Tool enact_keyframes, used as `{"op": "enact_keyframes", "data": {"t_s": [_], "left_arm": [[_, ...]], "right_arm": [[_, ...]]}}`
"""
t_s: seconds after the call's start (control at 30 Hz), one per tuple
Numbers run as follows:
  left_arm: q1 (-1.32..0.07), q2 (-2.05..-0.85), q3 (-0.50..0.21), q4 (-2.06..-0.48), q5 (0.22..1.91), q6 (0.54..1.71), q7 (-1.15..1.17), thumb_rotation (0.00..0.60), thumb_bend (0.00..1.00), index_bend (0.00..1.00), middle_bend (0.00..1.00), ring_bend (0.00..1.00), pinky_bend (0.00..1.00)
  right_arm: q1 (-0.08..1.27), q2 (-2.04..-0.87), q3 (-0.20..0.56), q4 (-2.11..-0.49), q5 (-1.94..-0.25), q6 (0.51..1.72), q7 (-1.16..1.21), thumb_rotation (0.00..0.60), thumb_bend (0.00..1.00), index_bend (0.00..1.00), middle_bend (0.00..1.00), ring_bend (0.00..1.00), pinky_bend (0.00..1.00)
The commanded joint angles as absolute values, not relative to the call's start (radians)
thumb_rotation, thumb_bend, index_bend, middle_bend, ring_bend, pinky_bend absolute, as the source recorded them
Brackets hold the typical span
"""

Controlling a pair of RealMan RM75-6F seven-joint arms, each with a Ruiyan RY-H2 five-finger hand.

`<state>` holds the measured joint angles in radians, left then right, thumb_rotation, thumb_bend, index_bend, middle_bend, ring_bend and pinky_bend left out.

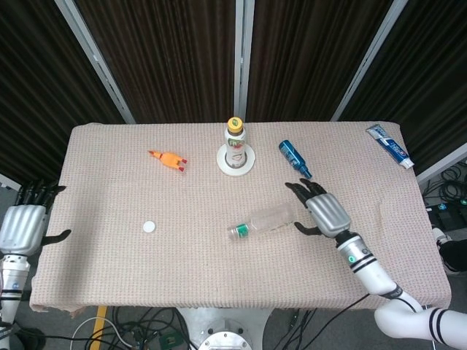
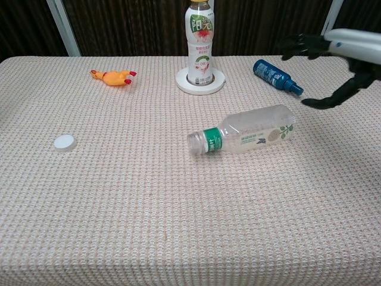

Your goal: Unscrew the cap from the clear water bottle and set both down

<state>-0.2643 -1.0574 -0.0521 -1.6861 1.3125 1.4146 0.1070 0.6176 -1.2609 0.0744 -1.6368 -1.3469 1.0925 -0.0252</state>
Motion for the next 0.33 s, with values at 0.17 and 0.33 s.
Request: {"op": "enact_keyframes", "data": {"t_s": [0.17,0.33], "left_arm": [[-0.114,-1.047,-0.001,-1.682,1.324,1.566,0.079,0.600,0.11,0.17,0.11,0.02,0.00],[-0.045,-1.069,0.027,-1.708,1.369,1.643,0.093,0.600,0.11,0.17,0.11,0.02,0.00]], "right_arm": [[0.365,-1.097,-0.006,-1.722,-1.435,1.391,0.041,0.600,0.22,0.00,0.17,0.00,0.12],[0.268,-1.058,-0.040,-1.740,-1.457,1.477,0.053,0.600,0.24,0.00,0.17,0.00,0.12]]}}
